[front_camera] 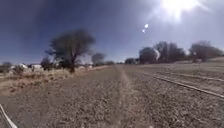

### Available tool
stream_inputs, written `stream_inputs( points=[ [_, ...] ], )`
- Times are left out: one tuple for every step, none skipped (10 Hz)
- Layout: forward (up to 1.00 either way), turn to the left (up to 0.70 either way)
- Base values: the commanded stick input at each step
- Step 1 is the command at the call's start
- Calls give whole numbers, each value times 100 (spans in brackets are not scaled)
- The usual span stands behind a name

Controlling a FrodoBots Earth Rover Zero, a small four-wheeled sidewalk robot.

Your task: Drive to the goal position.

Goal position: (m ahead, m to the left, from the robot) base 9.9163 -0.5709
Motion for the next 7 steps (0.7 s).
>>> stream_inputs(
  points=[
    [70,-7],
    [70,0],
    [70,0],
    [70,0],
    [70,0],
    [70,0],
    [70,0]
  ],
)
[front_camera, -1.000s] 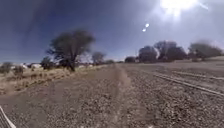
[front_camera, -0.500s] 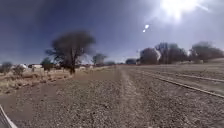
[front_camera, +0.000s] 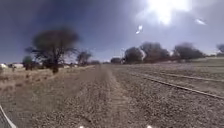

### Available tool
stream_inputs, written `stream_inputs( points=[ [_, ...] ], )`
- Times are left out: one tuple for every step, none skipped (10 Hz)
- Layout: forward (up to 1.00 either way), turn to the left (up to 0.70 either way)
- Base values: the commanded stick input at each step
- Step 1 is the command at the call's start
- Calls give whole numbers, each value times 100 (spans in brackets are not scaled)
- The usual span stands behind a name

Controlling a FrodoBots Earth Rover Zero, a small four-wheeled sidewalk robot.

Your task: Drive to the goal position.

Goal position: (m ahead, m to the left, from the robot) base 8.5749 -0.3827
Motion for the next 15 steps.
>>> stream_inputs(
  points=[
    [70,0],
    [70,0],
    [70,0],
    [70,0],
    [70,0],
    [70,0],
    [70,0],
    [70,-13],
    [70,-5],
    [70,0],
    [70,0],
    [70,0],
    [70,0],
    [70,0],
    [70,0]
  ],
)
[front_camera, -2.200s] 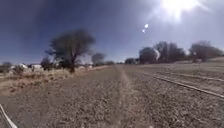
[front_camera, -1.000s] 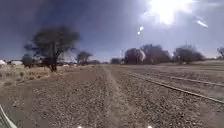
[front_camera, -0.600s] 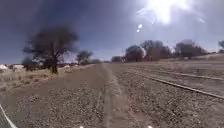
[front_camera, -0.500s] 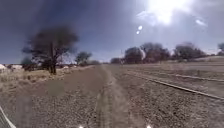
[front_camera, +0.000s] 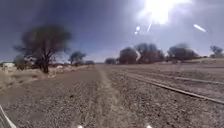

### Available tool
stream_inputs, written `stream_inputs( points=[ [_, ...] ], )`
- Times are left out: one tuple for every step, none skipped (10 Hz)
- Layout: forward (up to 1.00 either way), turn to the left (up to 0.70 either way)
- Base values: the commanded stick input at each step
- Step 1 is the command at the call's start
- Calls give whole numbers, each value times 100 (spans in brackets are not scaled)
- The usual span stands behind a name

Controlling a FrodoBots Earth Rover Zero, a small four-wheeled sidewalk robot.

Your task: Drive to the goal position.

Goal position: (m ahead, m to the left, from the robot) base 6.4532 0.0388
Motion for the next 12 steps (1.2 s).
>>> stream_inputs(
  points=[
    [70,0],
    [70,0],
    [70,0],
    [70,0],
    [70,0],
    [70,0],
    [70,0],
    [70,0],
    [70,0],
    [70,12],
    [70,25],
    [70,35]
  ],
)
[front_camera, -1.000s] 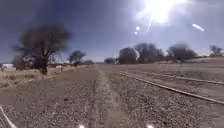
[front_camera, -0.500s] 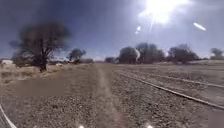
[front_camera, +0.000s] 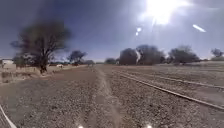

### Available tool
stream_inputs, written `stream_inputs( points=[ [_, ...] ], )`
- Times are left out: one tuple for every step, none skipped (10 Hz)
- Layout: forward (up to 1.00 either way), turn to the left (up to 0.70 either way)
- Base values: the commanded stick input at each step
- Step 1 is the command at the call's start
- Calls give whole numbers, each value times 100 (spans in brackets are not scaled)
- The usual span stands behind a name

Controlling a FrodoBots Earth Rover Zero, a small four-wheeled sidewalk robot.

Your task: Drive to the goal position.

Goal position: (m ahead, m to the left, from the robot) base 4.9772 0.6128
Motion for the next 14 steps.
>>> stream_inputs(
  points=[
    [70,35],
    [70,35],
    [70,29],
    [70,22],
    [70,0],
    [70,0],
    [70,0],
    [70,0],
    [70,0],
    [70,0],
    [70,0],
    [70,0],
    [70,0],
    [70,0]
  ],
)
